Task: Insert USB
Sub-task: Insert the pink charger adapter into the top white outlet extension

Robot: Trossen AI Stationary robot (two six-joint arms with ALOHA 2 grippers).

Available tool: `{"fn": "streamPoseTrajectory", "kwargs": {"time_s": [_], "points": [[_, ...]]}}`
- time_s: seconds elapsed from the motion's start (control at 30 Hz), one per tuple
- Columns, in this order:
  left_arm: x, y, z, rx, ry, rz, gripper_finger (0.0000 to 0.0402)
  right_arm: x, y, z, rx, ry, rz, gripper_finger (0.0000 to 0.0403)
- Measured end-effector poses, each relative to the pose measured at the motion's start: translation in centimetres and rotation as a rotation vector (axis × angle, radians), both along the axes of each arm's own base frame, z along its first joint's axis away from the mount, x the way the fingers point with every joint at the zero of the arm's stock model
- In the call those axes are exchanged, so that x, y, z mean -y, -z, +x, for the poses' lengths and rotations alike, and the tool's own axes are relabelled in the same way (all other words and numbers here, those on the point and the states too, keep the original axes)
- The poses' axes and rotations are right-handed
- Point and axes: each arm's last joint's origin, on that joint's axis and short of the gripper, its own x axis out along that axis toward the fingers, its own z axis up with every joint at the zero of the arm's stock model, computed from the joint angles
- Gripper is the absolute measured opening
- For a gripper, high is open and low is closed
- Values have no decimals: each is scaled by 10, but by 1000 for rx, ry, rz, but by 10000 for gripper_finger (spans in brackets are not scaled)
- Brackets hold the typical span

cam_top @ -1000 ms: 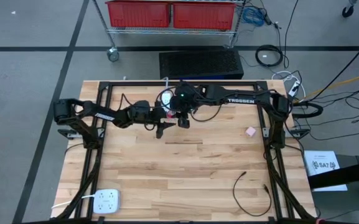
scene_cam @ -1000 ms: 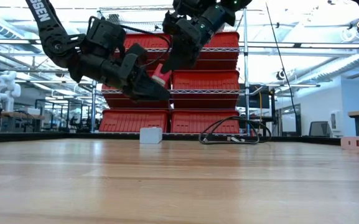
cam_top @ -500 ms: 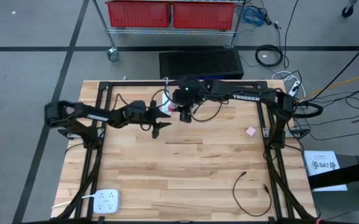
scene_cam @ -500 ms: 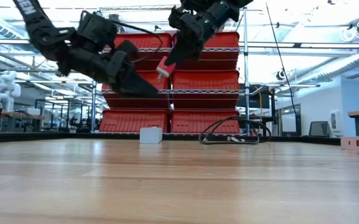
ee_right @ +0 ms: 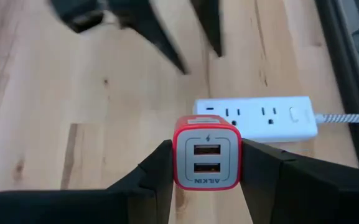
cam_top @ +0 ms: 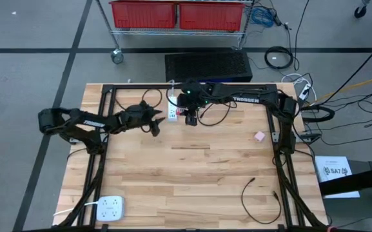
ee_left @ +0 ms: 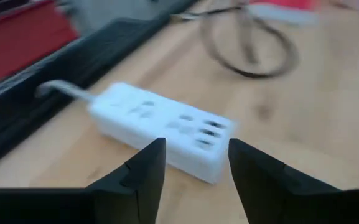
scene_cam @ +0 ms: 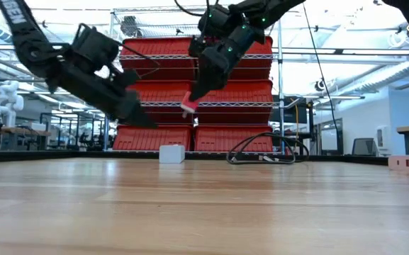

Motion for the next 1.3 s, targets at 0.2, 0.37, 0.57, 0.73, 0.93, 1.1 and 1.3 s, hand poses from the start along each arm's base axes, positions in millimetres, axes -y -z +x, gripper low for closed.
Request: {"fn": "streamPoseTrajectory", "kwargs": {"time_s": [0.2,0.37,0.57,0.73,0.93,1.1,1.3], "points": [[-42,-10,12,26,-145,14,141,1,0,-5,-39,11,17,119],[-84,-13,25,-17,-104,16,98,0,3,-9,-84,-2,19,119],[-133,-4,37,-130,-136,-88,53,-3,-4,-16,-109,-6,29,119],[-140,3,41,-151,-27,-186,21,-6,-14,-25,-130,-18,26,119],[-124,5,52,-131,106,-238,7,-10,-26,-35,-137,-21,28,119],[-106,7,64,-153,167,-247,8,-15,-32,-42,-164,-28,40,119],[-85,15,71,-164,235,-242,8,-35,-21,-37,-165,-106,26,119]]}}
